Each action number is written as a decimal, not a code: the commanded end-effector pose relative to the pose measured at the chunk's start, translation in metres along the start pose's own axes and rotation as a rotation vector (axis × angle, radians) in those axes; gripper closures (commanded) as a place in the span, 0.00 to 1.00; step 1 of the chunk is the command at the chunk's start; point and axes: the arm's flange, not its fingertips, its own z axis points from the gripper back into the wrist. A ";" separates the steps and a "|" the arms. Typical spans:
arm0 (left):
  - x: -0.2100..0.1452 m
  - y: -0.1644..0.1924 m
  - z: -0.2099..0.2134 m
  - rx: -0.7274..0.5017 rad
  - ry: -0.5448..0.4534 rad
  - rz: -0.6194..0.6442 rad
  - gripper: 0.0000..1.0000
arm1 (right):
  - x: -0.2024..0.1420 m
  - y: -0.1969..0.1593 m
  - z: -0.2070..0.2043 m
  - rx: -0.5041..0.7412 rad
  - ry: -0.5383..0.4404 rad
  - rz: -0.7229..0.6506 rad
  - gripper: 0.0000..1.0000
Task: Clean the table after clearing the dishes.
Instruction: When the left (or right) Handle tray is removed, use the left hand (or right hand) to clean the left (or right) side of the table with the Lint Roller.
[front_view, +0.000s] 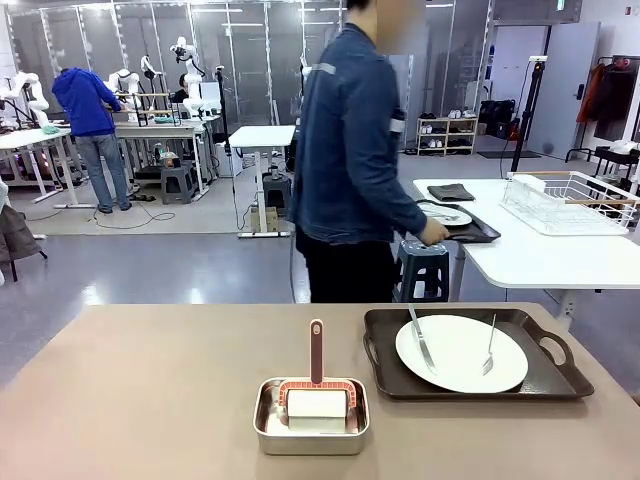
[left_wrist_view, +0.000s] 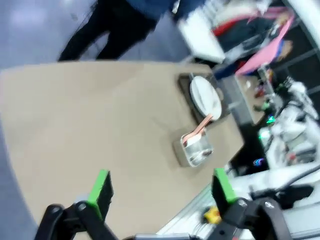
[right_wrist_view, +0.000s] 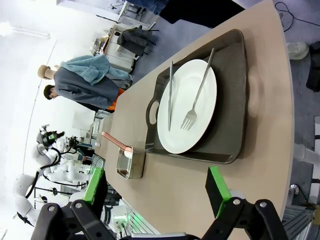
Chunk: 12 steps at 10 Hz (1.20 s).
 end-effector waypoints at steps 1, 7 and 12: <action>0.048 -0.046 -0.060 0.127 0.188 -0.201 0.00 | 0.000 0.003 0.002 0.004 -0.005 0.006 0.00; 0.071 -0.167 -0.272 0.204 0.609 -0.759 0.00 | 0.000 0.003 0.002 0.004 -0.005 0.006 0.00; 0.055 -0.185 -0.308 0.156 0.658 -0.763 0.00 | 0.000 0.003 0.002 0.004 -0.005 0.006 0.00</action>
